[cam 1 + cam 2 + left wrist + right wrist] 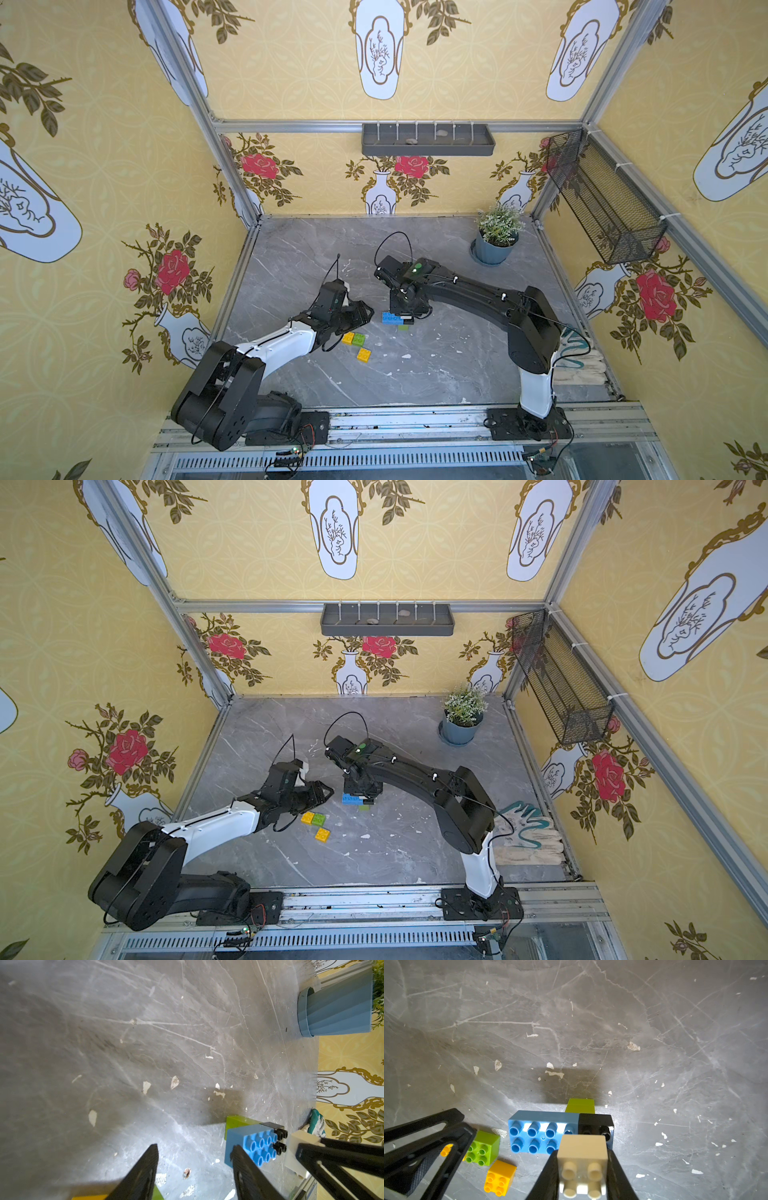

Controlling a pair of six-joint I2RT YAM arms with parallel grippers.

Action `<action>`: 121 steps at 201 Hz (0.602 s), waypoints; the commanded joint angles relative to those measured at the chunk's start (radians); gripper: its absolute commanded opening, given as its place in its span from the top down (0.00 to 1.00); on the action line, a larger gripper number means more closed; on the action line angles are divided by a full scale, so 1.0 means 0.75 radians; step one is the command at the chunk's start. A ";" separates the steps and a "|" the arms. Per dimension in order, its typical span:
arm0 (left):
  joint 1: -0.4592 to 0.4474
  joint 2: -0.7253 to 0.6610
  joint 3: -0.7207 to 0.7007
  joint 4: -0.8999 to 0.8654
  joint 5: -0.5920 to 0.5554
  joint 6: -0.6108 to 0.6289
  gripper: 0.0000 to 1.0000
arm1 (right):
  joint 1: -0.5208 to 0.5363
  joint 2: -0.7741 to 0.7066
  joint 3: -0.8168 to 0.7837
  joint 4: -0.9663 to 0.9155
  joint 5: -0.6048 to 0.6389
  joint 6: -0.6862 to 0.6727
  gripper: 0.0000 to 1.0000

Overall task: Assemble the number 4 with lego
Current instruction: Assemble the lego brick with the lego brick.

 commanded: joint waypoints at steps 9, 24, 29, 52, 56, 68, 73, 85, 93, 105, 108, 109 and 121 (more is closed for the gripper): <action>0.002 0.010 0.003 0.018 0.011 0.018 0.41 | 0.007 0.009 -0.010 0.033 -0.013 -0.009 0.84; 0.002 0.011 0.003 0.016 0.011 0.019 0.41 | 0.006 0.003 -0.024 0.044 -0.013 -0.011 0.84; 0.002 0.012 0.003 0.016 0.011 0.019 0.41 | 0.006 0.001 -0.028 0.049 -0.014 -0.011 0.83; 0.002 0.018 0.004 0.018 0.011 0.018 0.41 | 0.006 0.002 -0.036 0.060 -0.016 -0.013 0.84; 0.002 0.018 0.005 0.020 0.012 0.017 0.41 | 0.006 0.001 -0.036 0.061 -0.018 -0.014 0.84; 0.002 0.021 0.005 0.022 0.015 0.018 0.41 | 0.005 0.003 -0.035 0.064 -0.016 -0.014 0.84; 0.003 0.022 0.005 0.023 0.015 0.016 0.41 | 0.006 0.001 -0.034 0.062 -0.015 -0.015 0.84; 0.002 0.023 0.006 0.022 0.017 0.017 0.41 | 0.006 0.000 -0.034 0.066 -0.012 -0.014 0.84; 0.002 0.021 0.005 0.022 0.017 0.017 0.41 | 0.004 0.000 -0.034 0.065 -0.011 -0.014 0.84; 0.002 0.020 0.005 0.022 0.017 0.019 0.41 | 0.003 0.001 -0.026 0.064 -0.010 -0.015 0.84; 0.002 0.019 0.004 0.022 0.017 0.018 0.41 | 0.002 0.000 -0.025 0.064 -0.010 -0.017 0.84; 0.002 0.020 0.003 0.022 0.016 0.018 0.41 | 0.002 0.002 -0.024 0.064 -0.010 -0.018 0.84; 0.002 0.022 0.003 0.024 0.017 0.018 0.41 | 0.002 0.010 -0.019 0.057 -0.007 -0.019 0.84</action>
